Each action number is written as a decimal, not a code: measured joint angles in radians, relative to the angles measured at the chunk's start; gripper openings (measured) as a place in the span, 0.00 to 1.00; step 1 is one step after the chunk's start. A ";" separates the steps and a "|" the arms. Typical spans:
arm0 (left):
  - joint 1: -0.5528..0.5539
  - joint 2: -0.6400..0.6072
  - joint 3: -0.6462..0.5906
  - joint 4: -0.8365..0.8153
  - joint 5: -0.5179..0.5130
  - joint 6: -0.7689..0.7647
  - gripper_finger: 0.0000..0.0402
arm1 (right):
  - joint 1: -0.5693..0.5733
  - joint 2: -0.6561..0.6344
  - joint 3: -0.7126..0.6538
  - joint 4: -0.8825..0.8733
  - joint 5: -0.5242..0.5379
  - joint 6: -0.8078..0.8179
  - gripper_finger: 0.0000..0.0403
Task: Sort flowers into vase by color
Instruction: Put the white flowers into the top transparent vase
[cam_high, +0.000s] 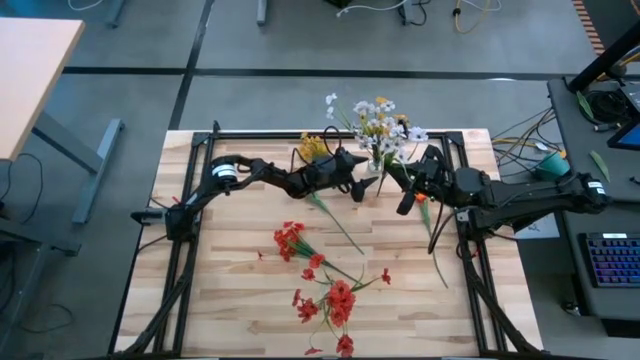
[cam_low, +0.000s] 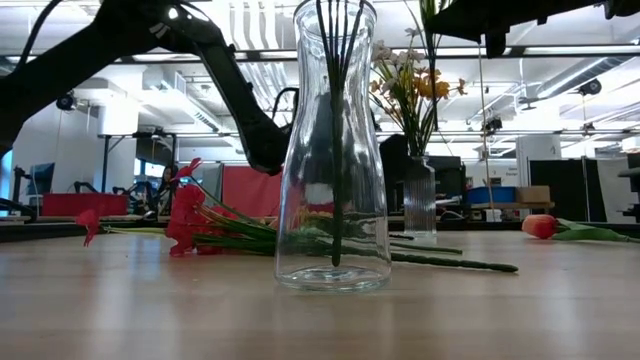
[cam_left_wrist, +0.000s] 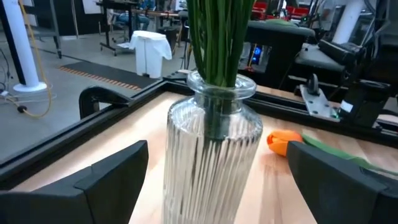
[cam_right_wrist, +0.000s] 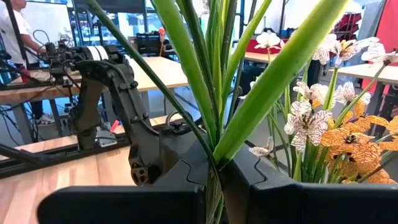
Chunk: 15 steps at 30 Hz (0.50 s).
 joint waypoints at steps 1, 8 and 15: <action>0.000 0.000 0.002 0.000 0.000 0.005 0.91 | 0.000 0.000 0.000 0.000 0.000 0.002 0.04; 0.000 0.001 0.044 -0.050 -0.001 0.033 0.91 | -0.002 0.000 0.000 -0.001 0.000 0.002 0.04; 0.004 0.001 0.050 -0.069 -0.036 0.034 0.90 | -0.006 0.000 0.000 -0.007 0.000 0.006 0.04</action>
